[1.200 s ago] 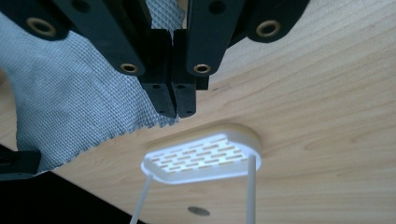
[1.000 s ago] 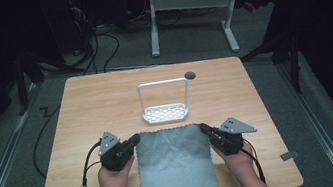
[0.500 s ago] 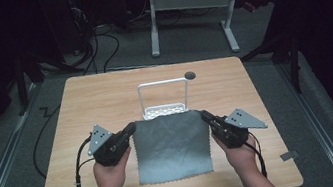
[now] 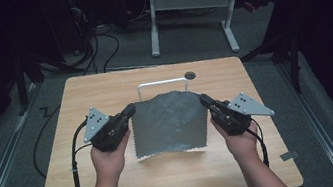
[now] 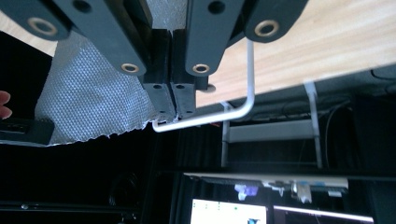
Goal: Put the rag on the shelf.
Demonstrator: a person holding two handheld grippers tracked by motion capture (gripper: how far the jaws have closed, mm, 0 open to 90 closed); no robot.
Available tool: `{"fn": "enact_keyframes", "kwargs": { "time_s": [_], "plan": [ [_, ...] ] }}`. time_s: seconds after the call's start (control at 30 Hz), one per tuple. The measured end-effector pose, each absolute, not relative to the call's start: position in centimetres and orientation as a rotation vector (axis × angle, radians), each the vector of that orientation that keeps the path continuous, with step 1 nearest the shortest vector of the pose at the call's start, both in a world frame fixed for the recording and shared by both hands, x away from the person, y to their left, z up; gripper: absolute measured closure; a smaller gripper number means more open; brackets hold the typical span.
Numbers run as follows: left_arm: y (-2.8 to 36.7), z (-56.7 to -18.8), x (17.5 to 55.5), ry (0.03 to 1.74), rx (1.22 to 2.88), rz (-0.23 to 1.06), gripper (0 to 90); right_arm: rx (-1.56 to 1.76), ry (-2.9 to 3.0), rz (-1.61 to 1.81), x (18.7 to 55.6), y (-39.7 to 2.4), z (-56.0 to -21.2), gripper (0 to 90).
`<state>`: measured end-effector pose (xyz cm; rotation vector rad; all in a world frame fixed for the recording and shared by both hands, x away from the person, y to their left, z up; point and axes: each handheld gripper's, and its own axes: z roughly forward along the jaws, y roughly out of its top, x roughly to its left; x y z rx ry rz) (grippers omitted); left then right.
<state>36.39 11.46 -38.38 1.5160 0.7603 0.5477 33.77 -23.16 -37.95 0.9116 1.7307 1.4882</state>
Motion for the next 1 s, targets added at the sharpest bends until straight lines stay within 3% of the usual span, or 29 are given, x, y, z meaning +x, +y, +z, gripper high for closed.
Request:
{"fn": "enact_keyframes", "kwargs": {
  "time_s": [0.57, 1.0],
  "plan": [
    [11.3, -36.0, 37.5, 0.732, 1.514, 0.578, 89.9, 0.886, 1.682, 1.506, 34.7, -23.2, -35.2, 88.9],
    [11.6, -35.6, 41.5, 0.738, 1.541, 0.607, 89.9, 0.976, 1.674, 1.497, 37.5, -24.3, -34.9, 89.1]
  ]
}}
